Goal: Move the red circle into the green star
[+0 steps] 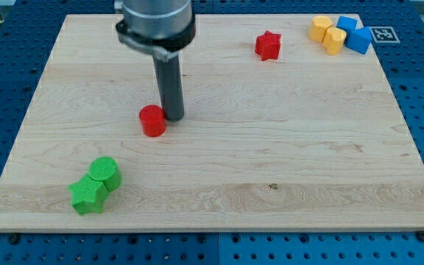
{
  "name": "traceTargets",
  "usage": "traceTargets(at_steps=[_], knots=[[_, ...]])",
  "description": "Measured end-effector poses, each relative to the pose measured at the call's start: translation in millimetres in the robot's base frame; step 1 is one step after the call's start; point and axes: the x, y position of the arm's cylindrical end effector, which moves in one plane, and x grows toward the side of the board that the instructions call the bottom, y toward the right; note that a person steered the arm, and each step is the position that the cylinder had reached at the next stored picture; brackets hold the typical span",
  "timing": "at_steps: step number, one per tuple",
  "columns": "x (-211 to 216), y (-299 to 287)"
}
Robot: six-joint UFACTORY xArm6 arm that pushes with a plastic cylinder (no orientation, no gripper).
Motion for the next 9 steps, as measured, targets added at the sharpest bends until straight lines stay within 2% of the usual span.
traceTargets(at_steps=[1, 3, 4, 7, 9], knots=[[26, 0], [-40, -11], [-29, -36], [61, -11], [67, -13]])
